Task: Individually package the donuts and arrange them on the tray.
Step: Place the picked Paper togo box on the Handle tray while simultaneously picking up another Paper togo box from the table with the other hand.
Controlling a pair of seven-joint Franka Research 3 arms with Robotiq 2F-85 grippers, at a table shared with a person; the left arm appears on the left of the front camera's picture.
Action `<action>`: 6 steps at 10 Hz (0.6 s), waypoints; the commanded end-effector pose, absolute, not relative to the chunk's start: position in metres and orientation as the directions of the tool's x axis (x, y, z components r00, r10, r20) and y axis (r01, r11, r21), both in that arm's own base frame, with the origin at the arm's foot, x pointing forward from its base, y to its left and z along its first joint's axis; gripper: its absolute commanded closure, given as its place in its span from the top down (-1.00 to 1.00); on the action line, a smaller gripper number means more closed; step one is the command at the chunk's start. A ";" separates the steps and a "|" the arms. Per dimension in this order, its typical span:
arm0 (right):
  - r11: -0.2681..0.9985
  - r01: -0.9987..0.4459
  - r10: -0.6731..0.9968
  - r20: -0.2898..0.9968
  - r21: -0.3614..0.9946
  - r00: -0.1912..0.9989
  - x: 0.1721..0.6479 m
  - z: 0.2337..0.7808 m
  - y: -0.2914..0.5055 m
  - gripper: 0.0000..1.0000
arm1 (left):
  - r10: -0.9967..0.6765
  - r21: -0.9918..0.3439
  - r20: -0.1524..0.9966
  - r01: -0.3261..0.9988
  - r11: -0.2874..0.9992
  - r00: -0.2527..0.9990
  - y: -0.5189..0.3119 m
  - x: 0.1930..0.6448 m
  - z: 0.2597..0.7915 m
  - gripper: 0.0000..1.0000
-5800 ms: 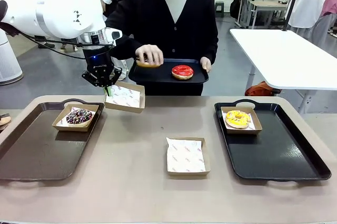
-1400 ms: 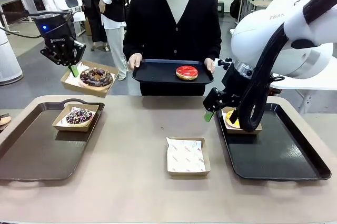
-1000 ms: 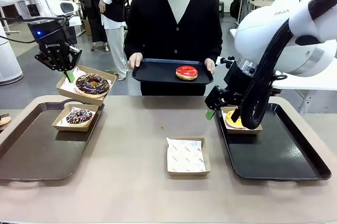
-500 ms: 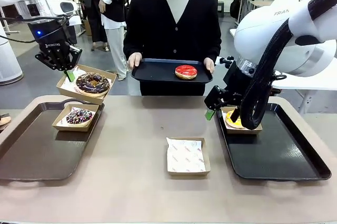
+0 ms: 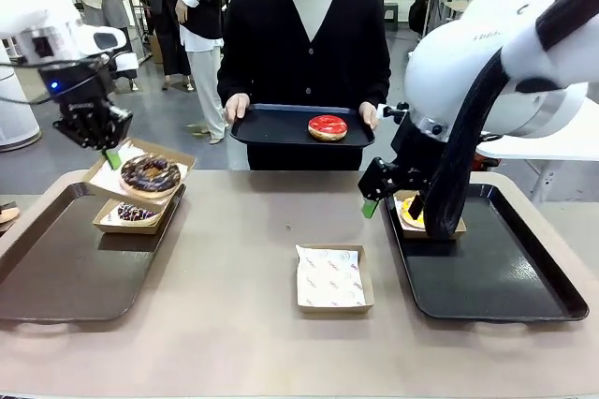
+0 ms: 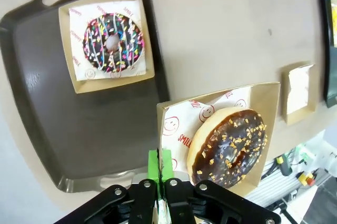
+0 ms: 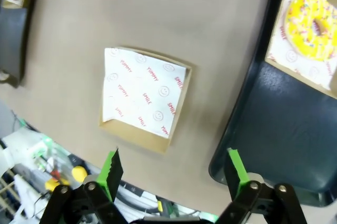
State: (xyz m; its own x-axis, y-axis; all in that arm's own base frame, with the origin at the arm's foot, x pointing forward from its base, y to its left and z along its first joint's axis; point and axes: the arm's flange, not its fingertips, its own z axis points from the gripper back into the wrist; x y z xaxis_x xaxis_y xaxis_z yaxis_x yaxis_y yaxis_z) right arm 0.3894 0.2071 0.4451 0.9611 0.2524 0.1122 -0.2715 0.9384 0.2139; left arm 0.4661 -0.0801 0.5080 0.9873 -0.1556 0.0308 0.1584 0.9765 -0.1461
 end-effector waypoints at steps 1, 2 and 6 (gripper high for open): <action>0.966 -0.244 0.236 0.091 0.090 0.968 0.388 0.437 0.237 1.00 | -0.169 -0.182 0.055 0.176 0.967 0.984 -0.051 0.444 0.489 -0.96; 0.967 -0.243 0.238 0.072 0.074 0.969 0.388 0.426 0.246 1.00 | -0.162 -0.184 0.050 0.169 0.968 0.985 -0.039 0.435 0.480 -0.96; 0.981 -0.194 0.194 0.015 0.009 0.981 0.389 0.386 0.265 1.00 | -0.141 -0.199 0.053 0.149 0.969 0.989 0.000 0.397 0.454 -0.96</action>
